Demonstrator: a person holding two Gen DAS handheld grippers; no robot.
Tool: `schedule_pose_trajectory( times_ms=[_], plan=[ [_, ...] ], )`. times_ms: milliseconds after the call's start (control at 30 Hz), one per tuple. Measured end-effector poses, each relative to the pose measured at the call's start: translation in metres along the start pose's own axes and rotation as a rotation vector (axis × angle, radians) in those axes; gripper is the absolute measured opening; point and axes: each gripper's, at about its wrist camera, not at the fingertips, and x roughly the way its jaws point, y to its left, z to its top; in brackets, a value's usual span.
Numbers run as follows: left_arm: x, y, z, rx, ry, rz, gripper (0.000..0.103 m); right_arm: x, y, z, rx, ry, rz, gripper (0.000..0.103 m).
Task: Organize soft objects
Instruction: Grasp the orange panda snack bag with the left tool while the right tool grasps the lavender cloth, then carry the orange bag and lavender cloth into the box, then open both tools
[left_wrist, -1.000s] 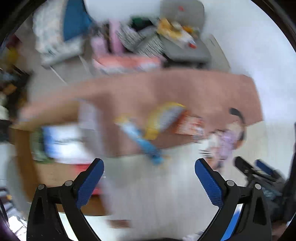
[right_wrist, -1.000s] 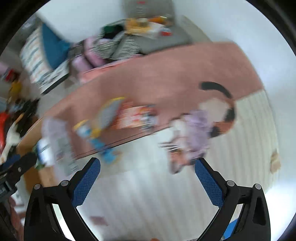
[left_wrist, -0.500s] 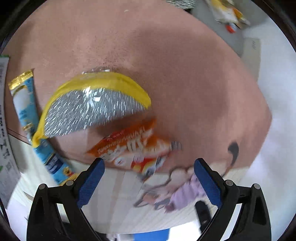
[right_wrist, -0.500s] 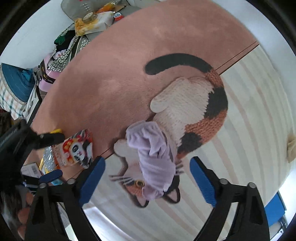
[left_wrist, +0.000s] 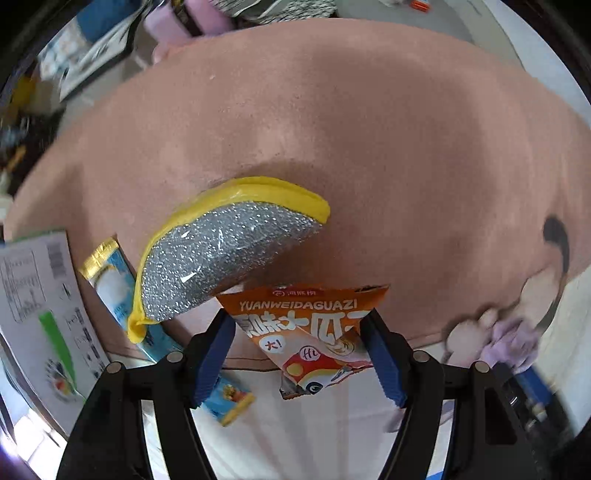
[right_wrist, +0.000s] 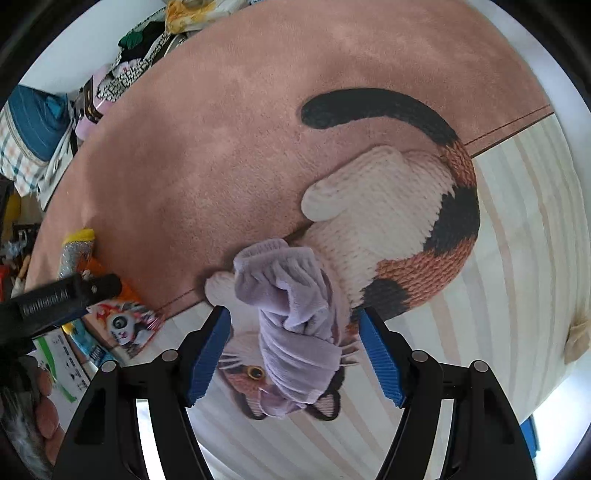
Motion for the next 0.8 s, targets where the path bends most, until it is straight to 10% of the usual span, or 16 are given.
schedule_pose_trajectory(
  times_ms=[533,800],
  plan=[
    [0.034,-0.046,-0.024,0.087,0.042,-0.019,0.066,0.051,0.020,-0.013,-0.027,0.102,-0.077,0.074],
    [0.018,-0.040,-0.056,0.123,-0.037,0.002,0.045,0.042,0.040,-0.030,-0.026,0.059,-0.091,0.041]
  ],
)
